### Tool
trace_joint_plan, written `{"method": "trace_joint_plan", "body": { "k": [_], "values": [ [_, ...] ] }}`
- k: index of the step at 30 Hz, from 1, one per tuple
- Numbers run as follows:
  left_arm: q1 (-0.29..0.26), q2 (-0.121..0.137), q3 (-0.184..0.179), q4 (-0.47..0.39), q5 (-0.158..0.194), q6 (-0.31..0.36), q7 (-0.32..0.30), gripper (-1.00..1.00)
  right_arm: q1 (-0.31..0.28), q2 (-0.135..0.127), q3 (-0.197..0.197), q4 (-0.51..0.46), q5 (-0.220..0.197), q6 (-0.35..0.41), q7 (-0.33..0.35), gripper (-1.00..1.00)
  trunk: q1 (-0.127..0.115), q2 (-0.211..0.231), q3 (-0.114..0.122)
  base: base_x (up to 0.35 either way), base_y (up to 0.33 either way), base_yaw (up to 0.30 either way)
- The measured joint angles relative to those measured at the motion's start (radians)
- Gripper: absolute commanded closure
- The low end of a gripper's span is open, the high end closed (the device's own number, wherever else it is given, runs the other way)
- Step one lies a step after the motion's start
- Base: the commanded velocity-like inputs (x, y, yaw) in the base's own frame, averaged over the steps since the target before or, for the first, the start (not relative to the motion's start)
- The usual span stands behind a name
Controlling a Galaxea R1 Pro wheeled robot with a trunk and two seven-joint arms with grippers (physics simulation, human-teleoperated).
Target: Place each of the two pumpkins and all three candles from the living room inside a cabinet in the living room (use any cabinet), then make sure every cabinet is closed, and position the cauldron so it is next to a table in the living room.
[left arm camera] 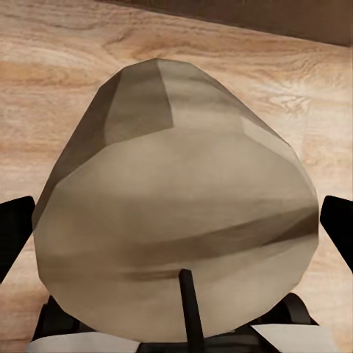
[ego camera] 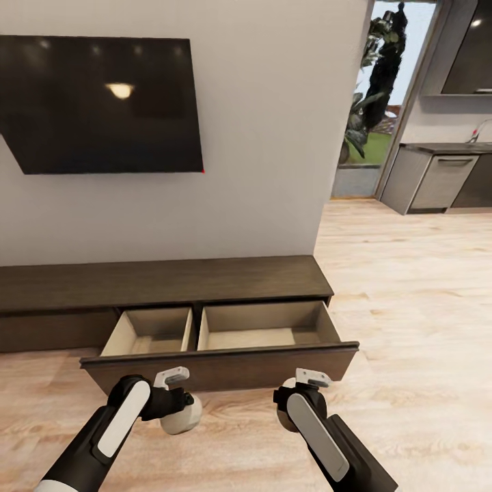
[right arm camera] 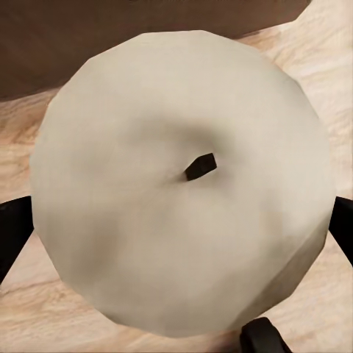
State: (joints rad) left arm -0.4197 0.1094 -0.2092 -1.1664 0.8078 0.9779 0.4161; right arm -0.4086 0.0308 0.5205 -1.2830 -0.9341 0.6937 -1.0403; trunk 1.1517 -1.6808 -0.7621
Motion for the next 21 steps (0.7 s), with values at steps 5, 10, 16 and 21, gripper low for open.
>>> {"method": "trace_joint_plan", "body": {
  "k": [5,10,16,21],
  "values": [
    [-0.001,0.002,0.003,-0.053,0.005,0.0,0.0,1.0,0.0,-0.002,0.0,-0.01,0.0,-0.001,0.042,1.0,-0.019,0.035,0.016,0.0,0.0,0.0],
    [0.002,0.009,0.005,-0.196,0.011,0.002,0.001,1.0,0.0,-0.006,0.003,-0.087,0.003,-0.003,0.063,1.0,-0.038,0.07,0.032,0.0,0.0,0.0],
    [0.039,0.013,0.007,-0.341,0.013,0.005,0.001,1.0,0.0,-0.009,0.001,-0.229,0.004,0.0,0.062,1.0,-0.061,0.112,0.05,0.0,0.0,0.0],
    [0.045,0.015,0.009,-0.366,0.012,0.005,0.0,1.0,0.0,-0.005,0.002,-0.259,0.003,-0.006,0.067,1.0,-0.081,0.147,0.066,0.0,0.0,0.0]
  ]
}}
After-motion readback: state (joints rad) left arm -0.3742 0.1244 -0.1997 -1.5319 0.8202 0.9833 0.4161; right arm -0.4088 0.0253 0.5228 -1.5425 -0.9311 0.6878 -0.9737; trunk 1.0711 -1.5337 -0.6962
